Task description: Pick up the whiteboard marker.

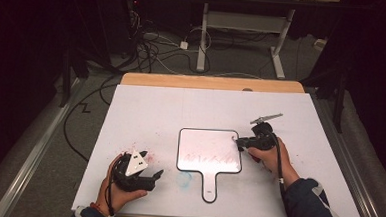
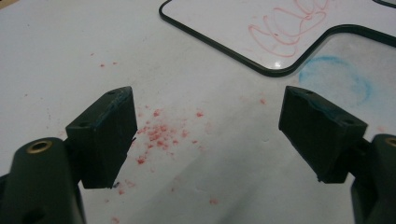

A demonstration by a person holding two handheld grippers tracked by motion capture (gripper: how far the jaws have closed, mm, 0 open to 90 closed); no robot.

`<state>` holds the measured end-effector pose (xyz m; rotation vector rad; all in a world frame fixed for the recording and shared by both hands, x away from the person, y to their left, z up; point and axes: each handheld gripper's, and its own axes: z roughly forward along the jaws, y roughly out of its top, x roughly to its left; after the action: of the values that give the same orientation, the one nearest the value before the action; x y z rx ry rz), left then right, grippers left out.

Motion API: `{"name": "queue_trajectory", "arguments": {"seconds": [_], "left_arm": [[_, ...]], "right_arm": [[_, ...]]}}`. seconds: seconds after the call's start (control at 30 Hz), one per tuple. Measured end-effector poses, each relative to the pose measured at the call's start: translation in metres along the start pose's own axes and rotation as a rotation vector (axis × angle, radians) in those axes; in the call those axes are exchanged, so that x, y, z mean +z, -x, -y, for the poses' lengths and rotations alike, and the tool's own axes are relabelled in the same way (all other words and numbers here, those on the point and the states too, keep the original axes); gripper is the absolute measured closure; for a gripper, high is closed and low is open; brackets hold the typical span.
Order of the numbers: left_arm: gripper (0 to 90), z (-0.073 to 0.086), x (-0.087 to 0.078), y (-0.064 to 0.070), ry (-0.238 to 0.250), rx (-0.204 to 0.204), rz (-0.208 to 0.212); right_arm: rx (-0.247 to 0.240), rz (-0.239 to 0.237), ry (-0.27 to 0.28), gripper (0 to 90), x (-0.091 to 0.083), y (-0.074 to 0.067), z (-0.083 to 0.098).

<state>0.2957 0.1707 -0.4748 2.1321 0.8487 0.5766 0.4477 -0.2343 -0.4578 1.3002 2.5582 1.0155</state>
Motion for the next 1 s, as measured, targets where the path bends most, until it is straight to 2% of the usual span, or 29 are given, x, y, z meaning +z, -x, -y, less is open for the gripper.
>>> {"name": "queue_trajectory", "arguments": {"seconds": [0.13, 0.17, 0.2, 0.23, 0.27, 0.3, 0.33, 0.37, 0.4, 0.43, 0.47, 0.5, 0.53, 0.57, 0.63, 0.67, 0.7, 0.8, 0.83, 0.87, 0.9, 0.93, 1.0], "left_arm": [[18.3, -0.002, 0.003, 0.000, 0.001, -0.016, 0.016], [19.8, -0.004, 0.004, 0.000, 0.009, -0.032, 0.029], [19.8, -0.007, 0.005, 0.000, 0.023, -0.053, 0.046], [20.0, -0.010, 0.006, 0.000, 0.034, -0.070, 0.061], [20.0, -0.018, 0.008, 0.000, 0.058, -0.093, 0.088], [21.2, -0.025, 0.011, 0.001, 0.083, -0.113, 0.112], [21.2, -0.031, 0.013, 0.002, 0.100, -0.127, 0.132], [22.4, -0.041, 0.017, 0.005, 0.127, -0.146, 0.171], [22.9, -0.055, 0.027, 0.011, 0.160, -0.168, 0.233], [23.3, -0.055, 0.027, 0.011, 0.160, -0.168, 0.233], [23.3, -0.063, 0.032, 0.016, 0.168, -0.164, 0.252], [24.5, -0.074, 0.041, 0.022, 0.174, -0.159, 0.279], [24.5, -0.080, 0.045, 0.026, 0.176, -0.151, 0.294], [25.3, -0.087, 0.051, 0.031, 0.184, -0.146, 0.307], [25.7, -0.102, 0.064, 0.040, 0.203, -0.156, 0.366], [25.7, -0.107, 0.069, 0.043, 0.212, -0.165, 0.375], [26.4, -0.111, 0.074, 0.046, 0.216, -0.176, 0.379], [34.6, -0.121, 0.086, 0.052, 0.243, -0.218, 0.416], [34.6, -0.123, 0.088, 0.054, 0.248, -0.222, 0.422], [42.2, -0.126, 0.092, 0.056, 0.284, -0.215, 0.483], [46.5, -0.126, 0.092, 0.056, 0.284, -0.215, 0.483], [51.8, -0.128, 0.093, 0.059, 0.291, -0.198, 0.489], [58.5, -0.131, 0.094, 0.062, 0.307, -0.178, 0.474]], "right_arm": [[-0.015, 0.002, 0.015, 81.2, -0.003, -0.003, 0.000], [-0.035, 0.000, 0.044, 81.2, -0.008, -0.008, -0.002], [-0.035, 0.000, 0.044, 81.2, -0.008, -0.008, -0.002], [-0.052, -0.010, 0.089, 81.2, -0.014, -0.015, -0.004], [-0.052, -0.010, 0.089, 81.2, -0.014, -0.015, -0.004], [-0.079, -0.024, 0.140, 81.2, -0.020, -0.028, -0.008], [-0.079, -0.024, 0.140, 81.2, -0.020, -0.028, -0.008], [-0.108, -0.047, 0.182, 81.2, -0.024, -0.040, -0.010], [-0.114, -0.055, 0.195, 81.2, -0.025, -0.046, -0.011], [-0.126, -0.063, 0.214, 81.2, -0.026, -0.052, -0.012], [-0.126, -0.063, 0.214, 81.2, -0.026, -0.052, -0.012], [-0.132, -0.096, 0.262, 81.2, -0.029, -0.064, -0.012], [-0.132, -0.096, 0.262, 81.2, -0.029, -0.064, -0.012], [-0.131, -0.128, 0.302, 81.2, -0.030, -0.072, -0.012], [-0.133, -0.140, 0.323, 81.2, -0.030, -0.076, -0.011], [-0.139, -0.142, 0.342, 81.2, -0.031, -0.081, -0.010], [-0.139, -0.173, 0.367, 81.2, -0.031, -0.084, -0.009], [-0.129, -0.178, 0.436, 81.2, -0.036, -0.091, -0.004], [-0.129, -0.178, 0.436, 81.2, -0.036, -0.091, -0.004], [-0.122, -0.165, 0.461, 81.2, -0.038, -0.092, -0.001], [-0.109, -0.167, 0.475, 81.2, -0.040, -0.092, 0.000], [-0.103, -0.169, 0.484, 81.2, -0.041, -0.091, 0.001], [-0.114, -0.151, 0.504, 81.2, -0.046, -0.091, 0.003]]}}
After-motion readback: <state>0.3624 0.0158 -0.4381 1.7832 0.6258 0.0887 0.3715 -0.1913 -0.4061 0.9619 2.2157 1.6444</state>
